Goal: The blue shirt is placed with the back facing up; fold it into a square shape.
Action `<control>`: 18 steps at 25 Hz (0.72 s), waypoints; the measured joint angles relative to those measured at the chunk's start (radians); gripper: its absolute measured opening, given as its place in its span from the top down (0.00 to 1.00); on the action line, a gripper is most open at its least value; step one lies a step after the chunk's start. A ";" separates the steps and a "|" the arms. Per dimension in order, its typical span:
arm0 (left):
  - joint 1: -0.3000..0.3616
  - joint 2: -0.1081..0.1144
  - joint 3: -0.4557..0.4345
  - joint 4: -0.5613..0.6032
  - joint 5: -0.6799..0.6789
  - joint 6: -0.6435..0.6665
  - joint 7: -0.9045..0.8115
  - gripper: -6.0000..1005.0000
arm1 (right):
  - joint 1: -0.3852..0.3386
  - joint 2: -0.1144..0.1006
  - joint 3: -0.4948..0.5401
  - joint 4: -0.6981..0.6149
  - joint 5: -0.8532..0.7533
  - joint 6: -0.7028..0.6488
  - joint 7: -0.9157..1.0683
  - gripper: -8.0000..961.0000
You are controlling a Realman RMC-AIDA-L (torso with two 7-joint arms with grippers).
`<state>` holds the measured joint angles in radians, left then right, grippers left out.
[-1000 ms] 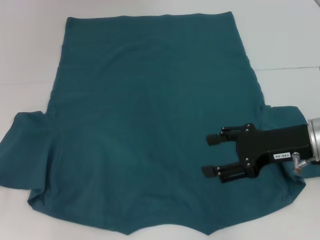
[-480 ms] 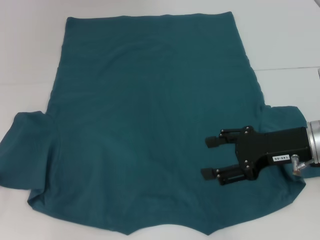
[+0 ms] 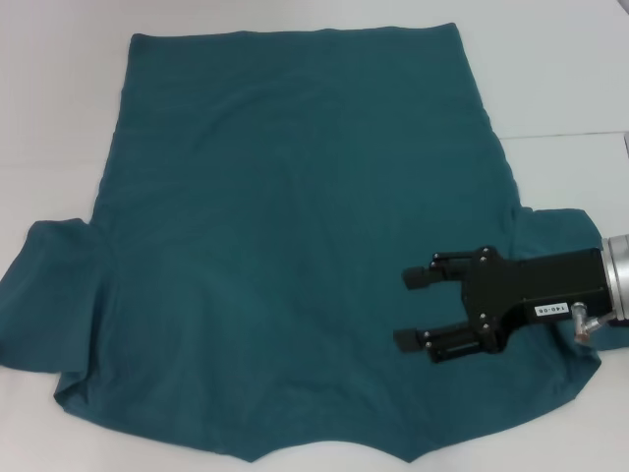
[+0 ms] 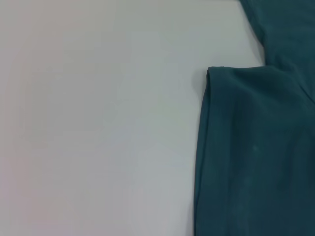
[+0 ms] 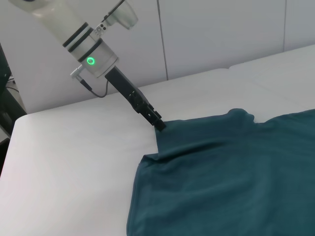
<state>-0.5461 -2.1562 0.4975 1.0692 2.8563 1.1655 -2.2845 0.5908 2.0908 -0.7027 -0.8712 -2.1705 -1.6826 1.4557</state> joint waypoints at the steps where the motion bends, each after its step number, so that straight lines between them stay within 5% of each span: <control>1: 0.000 0.001 0.000 0.000 0.000 0.000 0.000 0.37 | 0.001 0.000 0.000 0.000 0.000 0.000 0.000 0.08; 18: 0.003 0.004 -0.001 -0.008 0.000 -0.015 0.001 0.43 | 0.003 0.000 0.000 0.000 0.000 0.008 0.000 0.08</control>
<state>-0.5433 -2.1524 0.4968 1.0615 2.8563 1.1509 -2.2835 0.5937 2.0908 -0.7025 -0.8713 -2.1705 -1.6750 1.4558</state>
